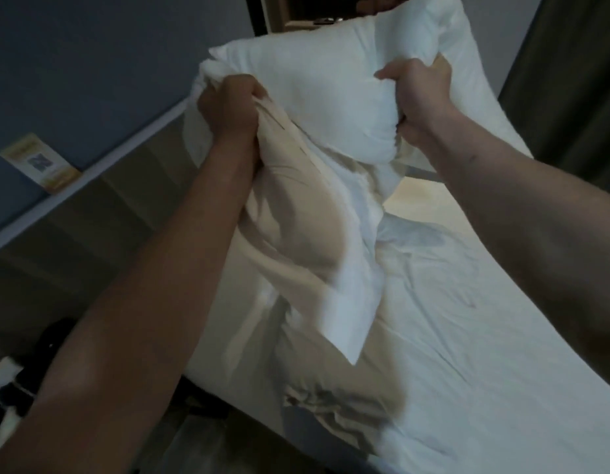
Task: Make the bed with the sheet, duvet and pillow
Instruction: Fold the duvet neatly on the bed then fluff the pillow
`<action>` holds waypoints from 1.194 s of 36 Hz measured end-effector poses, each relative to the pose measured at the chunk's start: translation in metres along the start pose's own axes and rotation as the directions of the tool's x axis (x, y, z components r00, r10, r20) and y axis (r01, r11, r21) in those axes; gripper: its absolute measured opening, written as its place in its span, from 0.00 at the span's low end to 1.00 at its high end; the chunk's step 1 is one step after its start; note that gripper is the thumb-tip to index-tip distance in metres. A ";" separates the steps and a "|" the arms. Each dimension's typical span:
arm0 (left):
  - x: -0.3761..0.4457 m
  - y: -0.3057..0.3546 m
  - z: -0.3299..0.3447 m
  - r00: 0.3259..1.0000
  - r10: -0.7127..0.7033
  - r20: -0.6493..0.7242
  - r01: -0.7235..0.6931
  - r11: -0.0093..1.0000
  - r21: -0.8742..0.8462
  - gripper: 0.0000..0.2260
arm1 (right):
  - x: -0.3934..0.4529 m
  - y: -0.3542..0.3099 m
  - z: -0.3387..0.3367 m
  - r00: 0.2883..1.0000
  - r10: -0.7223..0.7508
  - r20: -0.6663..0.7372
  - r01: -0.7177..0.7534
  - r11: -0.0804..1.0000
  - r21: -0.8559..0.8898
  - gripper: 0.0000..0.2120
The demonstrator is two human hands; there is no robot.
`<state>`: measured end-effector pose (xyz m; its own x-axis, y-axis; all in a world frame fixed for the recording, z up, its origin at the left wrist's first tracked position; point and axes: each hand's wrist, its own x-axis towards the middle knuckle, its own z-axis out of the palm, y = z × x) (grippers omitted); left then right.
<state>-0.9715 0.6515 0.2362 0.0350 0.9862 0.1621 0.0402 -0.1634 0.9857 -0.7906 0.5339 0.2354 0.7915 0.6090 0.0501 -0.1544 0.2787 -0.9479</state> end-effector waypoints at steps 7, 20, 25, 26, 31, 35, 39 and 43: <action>-0.081 -0.034 0.032 0.981 -0.175 0.084 0.181 0.981 -0.065 0.04 | -0.011 0.004 -0.072 0.992 0.123 -0.029 -0.124 0.991 -0.049 0.20; -0.267 -0.225 0.022 0.763 -0.575 0.296 0.104 0.561 0.821 0.25 | -0.076 0.140 -0.235 0.838 0.520 -0.167 -0.537 0.839 -0.084 0.26; -0.272 -0.212 0.009 0.810 -0.471 0.348 -0.028 0.563 0.826 0.22 | -0.061 0.110 -0.255 0.847 0.514 -0.134 -0.510 0.858 0.067 0.26; -0.275 -0.208 0.005 0.798 -0.485 0.358 -0.036 0.555 0.831 0.24 | -0.060 0.101 -0.254 0.854 0.509 -0.107 -0.504 0.860 0.078 0.26; -0.283 -0.198 -0.011 0.777 -0.545 0.315 0.064 0.566 0.822 0.30 | -0.058 0.067 -0.239 0.883 0.469 0.012 -0.469 0.882 0.045 0.28; -0.281 -0.193 -0.030 0.775 -0.542 0.325 0.051 0.567 0.822 0.19 | -0.062 0.042 -0.213 0.909 0.396 0.130 -0.392 0.918 -0.058 0.23; -0.277 -0.183 -0.043 0.772 -0.535 0.343 0.130 0.661 0.739 0.23 | -0.075 0.026 -0.195 0.927 0.260 0.271 -0.264 0.964 -0.024 0.21; -0.279 -0.164 -0.056 0.794 -0.527 0.303 0.375 0.817 0.437 0.16 | -0.098 0.043 -0.194 0.917 0.285 0.278 -0.297 0.955 -0.001 0.29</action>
<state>-1.0436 0.4050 0.0315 0.3088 0.8609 -0.4043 0.4828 0.2243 0.8465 -0.7601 0.3428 0.1286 0.5179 0.8444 -0.1371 -0.3820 0.0849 -0.9203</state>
